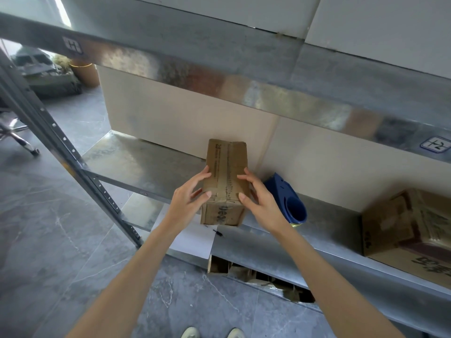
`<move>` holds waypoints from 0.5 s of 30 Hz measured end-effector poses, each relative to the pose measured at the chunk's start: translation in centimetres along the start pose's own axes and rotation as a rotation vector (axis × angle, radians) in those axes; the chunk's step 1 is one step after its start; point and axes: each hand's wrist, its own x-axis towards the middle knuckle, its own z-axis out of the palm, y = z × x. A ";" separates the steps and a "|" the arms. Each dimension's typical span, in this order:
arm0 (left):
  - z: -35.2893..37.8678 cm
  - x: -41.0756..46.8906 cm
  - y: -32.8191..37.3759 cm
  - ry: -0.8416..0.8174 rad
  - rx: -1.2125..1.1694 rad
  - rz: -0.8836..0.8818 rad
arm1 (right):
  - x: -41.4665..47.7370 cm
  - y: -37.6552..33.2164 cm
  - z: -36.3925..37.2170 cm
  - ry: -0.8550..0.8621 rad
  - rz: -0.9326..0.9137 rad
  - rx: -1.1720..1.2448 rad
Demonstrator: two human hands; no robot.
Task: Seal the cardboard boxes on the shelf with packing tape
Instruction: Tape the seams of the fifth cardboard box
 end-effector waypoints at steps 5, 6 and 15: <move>-0.5 -0.2 0.0 -0.039 -0.006 -0.009 | -0.4 -0.1 -0.9 -0.056 0.028 0.030; -0.6 0.0 0.0 -0.048 -0.001 -0.017 | -0.3 0.0 -1.2 -0.064 0.025 0.016; -1.0 0.1 0.2 -0.082 -0.022 -0.043 | -0.5 -0.9 -1.5 -0.086 0.011 -0.090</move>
